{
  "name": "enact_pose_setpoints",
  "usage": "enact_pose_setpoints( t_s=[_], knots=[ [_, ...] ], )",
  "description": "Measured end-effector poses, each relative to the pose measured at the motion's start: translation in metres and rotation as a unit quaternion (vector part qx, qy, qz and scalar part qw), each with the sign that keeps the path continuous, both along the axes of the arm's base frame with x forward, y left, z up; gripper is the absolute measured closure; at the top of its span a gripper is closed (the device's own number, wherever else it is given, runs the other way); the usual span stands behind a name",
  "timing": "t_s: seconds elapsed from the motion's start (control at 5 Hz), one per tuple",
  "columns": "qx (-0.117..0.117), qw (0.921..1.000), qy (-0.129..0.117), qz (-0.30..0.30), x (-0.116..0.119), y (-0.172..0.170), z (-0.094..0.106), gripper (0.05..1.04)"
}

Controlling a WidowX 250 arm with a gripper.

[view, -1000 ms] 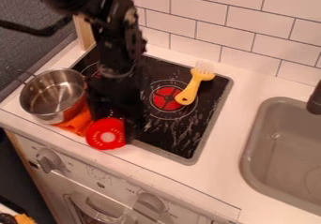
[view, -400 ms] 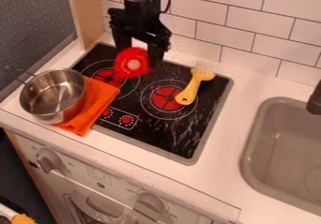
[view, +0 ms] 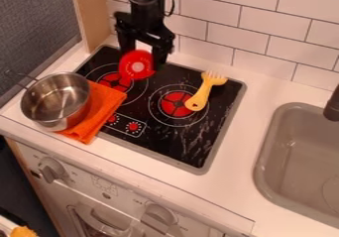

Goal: Put the red object to the top of the left burner

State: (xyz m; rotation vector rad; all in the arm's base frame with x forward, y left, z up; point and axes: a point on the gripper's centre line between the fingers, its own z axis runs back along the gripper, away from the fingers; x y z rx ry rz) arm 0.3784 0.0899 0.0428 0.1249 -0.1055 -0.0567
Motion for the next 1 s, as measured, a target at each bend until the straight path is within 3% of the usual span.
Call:
enact_pose_setpoints(
  t_s=[0.6, 0.8, 1.0],
  knots=[
    [-0.019, 0.9998, -0.006, -0.003, 0.004, -0.006, 0.004, 0.082],
    [-0.029, 0.999, -0.034, 0.001, 0.007, -0.008, 0.024, 0.082],
    [-0.038, 0.9987, -0.034, 0.001, 0.003, -0.008, 0.025, 0.082]
  ],
)
